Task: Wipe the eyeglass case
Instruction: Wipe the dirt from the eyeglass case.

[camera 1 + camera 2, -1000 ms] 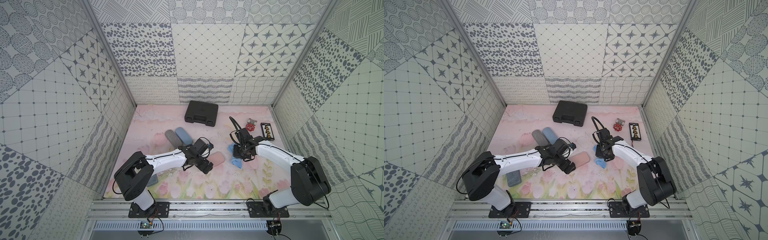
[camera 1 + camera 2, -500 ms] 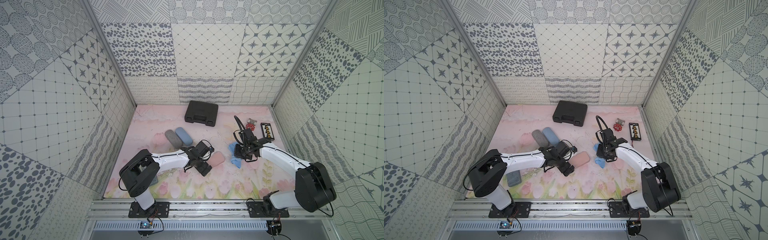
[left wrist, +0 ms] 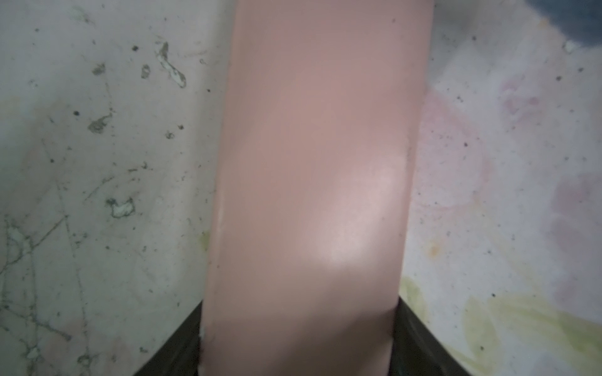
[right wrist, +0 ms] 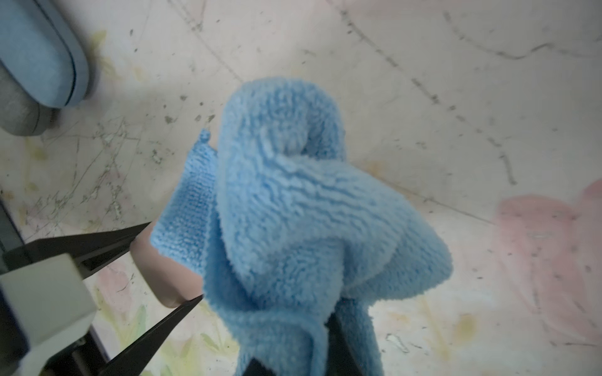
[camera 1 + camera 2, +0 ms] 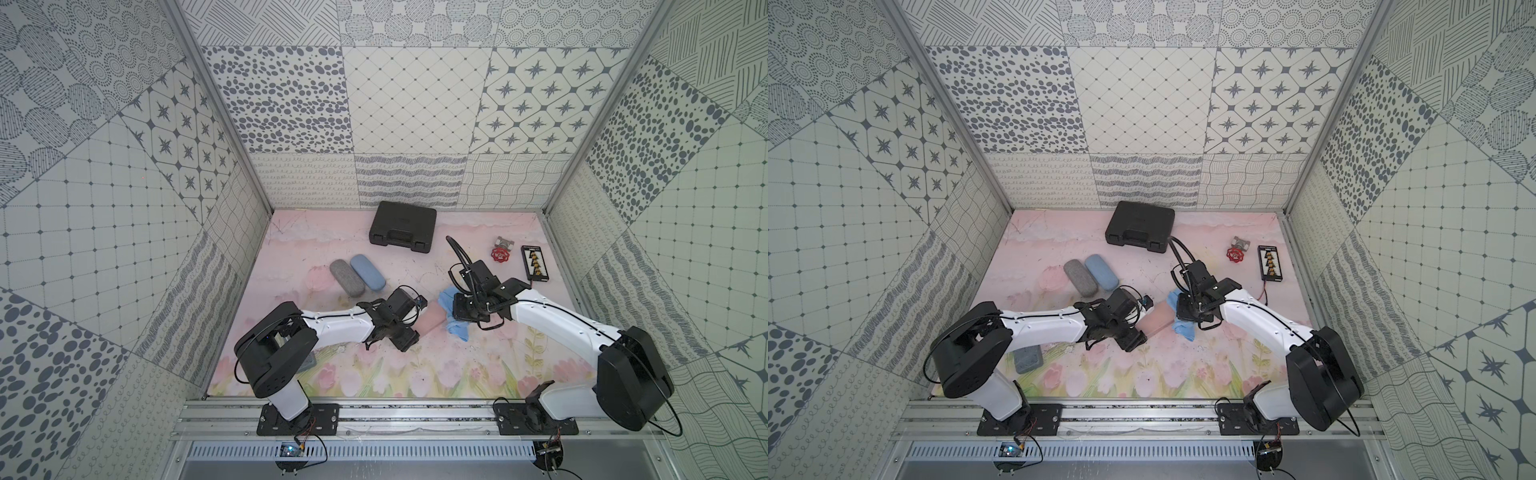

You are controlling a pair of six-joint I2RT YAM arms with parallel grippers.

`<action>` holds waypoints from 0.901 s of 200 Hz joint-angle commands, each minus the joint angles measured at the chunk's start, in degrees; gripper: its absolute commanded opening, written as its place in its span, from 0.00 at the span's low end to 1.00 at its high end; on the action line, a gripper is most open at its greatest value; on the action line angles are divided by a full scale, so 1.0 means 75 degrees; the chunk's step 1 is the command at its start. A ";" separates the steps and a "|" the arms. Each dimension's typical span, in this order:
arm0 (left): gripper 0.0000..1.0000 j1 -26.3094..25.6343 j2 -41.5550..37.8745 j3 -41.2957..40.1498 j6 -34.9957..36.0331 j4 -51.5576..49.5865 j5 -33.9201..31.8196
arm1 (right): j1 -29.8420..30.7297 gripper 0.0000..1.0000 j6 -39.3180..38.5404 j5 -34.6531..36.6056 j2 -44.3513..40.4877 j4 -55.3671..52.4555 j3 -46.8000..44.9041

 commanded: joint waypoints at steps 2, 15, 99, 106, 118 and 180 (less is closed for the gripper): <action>0.48 -0.0188 -0.0195 -0.0195 -0.0207 0.0257 0.0390 | 0.0936 0.00 0.1136 -0.0301 0.0359 0.0771 0.0215; 0.47 -0.0233 -0.0245 -0.0232 -0.0348 0.0257 0.0487 | 0.1182 0.00 0.1686 -0.0717 0.0611 0.1434 0.0064; 0.39 -0.0372 -0.0788 -0.0765 -0.1068 0.0468 0.0813 | -0.0595 0.00 0.0665 -0.0001 0.1806 0.0675 -0.0643; 0.38 -0.0397 -0.0779 -0.0782 -0.1105 0.0447 0.0811 | -0.0673 0.00 0.0260 0.0797 0.1807 0.0120 -0.0358; 0.36 -0.0421 -0.0721 -0.0763 -0.1184 0.0378 0.0789 | -0.0667 0.00 -0.0253 0.2231 0.1701 -0.0636 0.0188; 0.32 -0.0433 -0.0312 -0.0534 -0.1442 0.0091 0.0533 | 0.0728 0.00 0.0120 0.0493 0.0631 -0.0185 0.0931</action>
